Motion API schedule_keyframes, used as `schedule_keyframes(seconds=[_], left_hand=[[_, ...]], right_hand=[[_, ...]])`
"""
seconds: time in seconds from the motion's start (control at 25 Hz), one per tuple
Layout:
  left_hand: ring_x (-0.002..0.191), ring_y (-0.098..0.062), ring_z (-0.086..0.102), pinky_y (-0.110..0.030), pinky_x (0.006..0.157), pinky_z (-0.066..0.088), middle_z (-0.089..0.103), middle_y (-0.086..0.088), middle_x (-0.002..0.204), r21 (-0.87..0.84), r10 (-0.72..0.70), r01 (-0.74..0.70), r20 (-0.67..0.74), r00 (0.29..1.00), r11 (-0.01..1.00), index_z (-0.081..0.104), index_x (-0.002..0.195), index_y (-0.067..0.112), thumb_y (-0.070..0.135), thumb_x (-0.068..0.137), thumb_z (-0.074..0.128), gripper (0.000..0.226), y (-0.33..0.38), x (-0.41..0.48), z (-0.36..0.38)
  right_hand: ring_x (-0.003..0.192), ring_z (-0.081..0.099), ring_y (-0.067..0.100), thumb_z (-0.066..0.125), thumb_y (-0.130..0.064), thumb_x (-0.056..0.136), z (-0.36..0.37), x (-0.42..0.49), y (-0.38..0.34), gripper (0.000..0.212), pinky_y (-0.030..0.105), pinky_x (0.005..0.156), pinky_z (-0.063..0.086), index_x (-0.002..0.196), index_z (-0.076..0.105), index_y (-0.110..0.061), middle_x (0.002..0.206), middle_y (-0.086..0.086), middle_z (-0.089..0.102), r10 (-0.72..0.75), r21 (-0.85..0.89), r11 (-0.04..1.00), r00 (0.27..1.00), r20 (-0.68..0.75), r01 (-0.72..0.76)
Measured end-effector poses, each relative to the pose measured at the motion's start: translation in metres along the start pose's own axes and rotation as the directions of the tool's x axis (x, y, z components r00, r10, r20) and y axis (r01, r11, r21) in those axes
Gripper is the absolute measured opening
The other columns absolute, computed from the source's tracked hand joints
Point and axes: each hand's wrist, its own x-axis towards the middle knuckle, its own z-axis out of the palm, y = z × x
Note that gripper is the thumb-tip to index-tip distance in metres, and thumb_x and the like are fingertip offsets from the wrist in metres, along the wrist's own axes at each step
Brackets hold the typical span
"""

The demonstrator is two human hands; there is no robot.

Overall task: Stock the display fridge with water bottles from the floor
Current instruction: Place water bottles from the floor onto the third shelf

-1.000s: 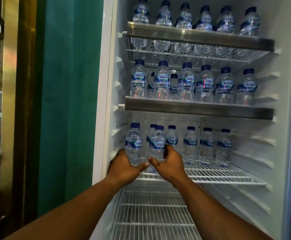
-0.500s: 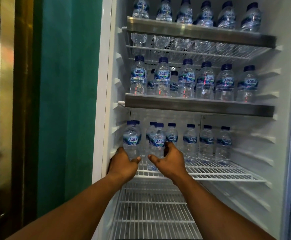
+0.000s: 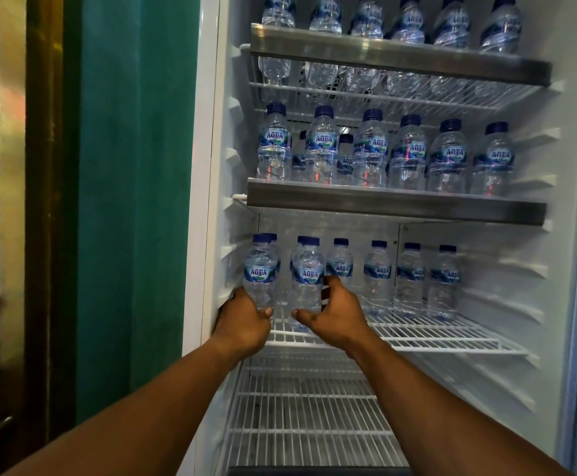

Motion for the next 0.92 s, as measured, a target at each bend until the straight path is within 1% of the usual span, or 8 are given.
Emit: schedule_keyframes(seconds=[0.12,0.44,0.52,0.64,0.68,0.72,0.8,0.92], left_hand=[[0.120,-0.027,0.056,-0.032,0.095,0.044,0.059,-0.004,0.130,0.006,0.008,-0.008,-0.008,1.000,1.000,0.045,0.133,0.017,0.023,0.092,0.064,0.045,-0.001,0.001,0.001],[0.117,-0.026,0.058,-0.031,0.095,0.046,0.060,-0.005,0.128,0.115,0.065,-0.060,-0.042,0.997,0.991,0.045,0.133,0.012,0.026,0.093,0.062,0.046,-0.007,-0.009,0.003],[0.115,-0.024,0.059,-0.029,0.097,0.048,0.060,-0.002,0.124,0.152,0.181,-0.170,-0.061,0.982,0.974,0.045,0.132,0.015,0.025,0.092,0.062,0.044,-0.007,-0.023,-0.003],[0.126,-0.014,0.045,-0.020,0.105,0.032,0.047,0.004,0.137,0.109,0.334,-0.330,-0.017,0.943,0.938,0.034,0.146,0.017,0.014,0.091,0.063,0.062,-0.007,-0.060,-0.017],[0.129,-0.012,0.042,-0.018,0.105,0.028,0.042,0.007,0.142,0.091,0.342,-0.340,0.000,0.940,0.936,0.029,0.149,0.019,0.013,0.090,0.063,0.068,-0.010,-0.076,-0.024],[0.131,-0.011,0.042,-0.018,0.107,0.030,0.039,0.007,0.147,0.096,0.351,-0.350,0.009,0.936,0.932,0.026,0.150,0.021,0.015,0.091,0.063,0.071,-0.015,-0.092,-0.032],[0.123,-0.011,0.051,-0.027,0.106,0.044,0.044,0.005,0.145,0.159,0.396,-0.399,0.049,0.917,0.903,0.028,0.150,0.022,0.018,0.091,0.060,0.068,-0.034,-0.114,-0.041],[0.091,-0.012,0.062,-0.035,0.084,0.054,0.059,0.000,0.121,0.294,0.374,-0.404,0.153,0.915,0.866,0.046,0.137,0.021,0.018,0.088,0.057,0.051,-0.076,-0.144,-0.060]], right_hand=[[0.100,0.066,0.016,0.088,-0.031,0.070,0.004,0.002,0.002,0.071,0.030,0.088,0.054,0.126,0.047,-0.021,0.111,-0.006,0.063,-0.011,-0.014,1.000,1.000,-0.009,0.011],[0.099,0.066,0.015,0.088,-0.032,0.070,0.007,0.002,0.004,0.069,0.022,0.080,0.050,0.125,0.049,-0.017,0.109,-0.004,0.065,-0.032,-0.065,0.997,0.999,-0.010,0.031],[0.104,0.066,0.017,0.088,-0.033,0.070,0.005,0.000,-0.002,0.079,0.022,0.081,0.047,0.132,0.042,-0.016,0.111,-0.005,0.062,-0.062,-0.079,0.995,0.998,0.002,0.062],[0.129,0.049,0.024,0.082,-0.038,0.074,0.006,-0.017,-0.012,0.103,0.025,0.098,0.041,0.149,0.019,-0.008,0.141,0.008,0.046,-0.130,-0.069,0.990,0.987,-0.094,0.124],[0.131,0.045,0.024,0.080,-0.037,0.076,0.012,-0.029,-0.013,0.100,0.028,0.103,0.040,0.150,0.018,-0.006,0.145,0.011,0.040,-0.179,-0.075,0.983,0.965,-0.190,0.167],[0.124,0.047,0.023,0.077,-0.032,0.077,0.019,-0.042,-0.014,0.089,0.031,0.102,0.044,0.145,0.027,-0.004,0.138,0.012,0.042,-0.257,-0.094,0.966,0.922,-0.289,0.240],[0.096,0.051,0.018,0.072,-0.020,0.075,0.036,-0.069,-0.016,0.056,0.031,0.082,0.048,0.122,0.047,-0.004,0.109,0.008,0.049,-0.424,-0.140,0.905,0.814,-0.397,0.403],[0.068,0.049,0.016,0.065,-0.006,0.075,0.072,-0.115,-0.026,0.027,0.027,0.063,0.043,0.099,0.055,-0.007,0.080,0.004,0.053,-0.519,-0.123,0.854,0.810,-0.273,0.505]])
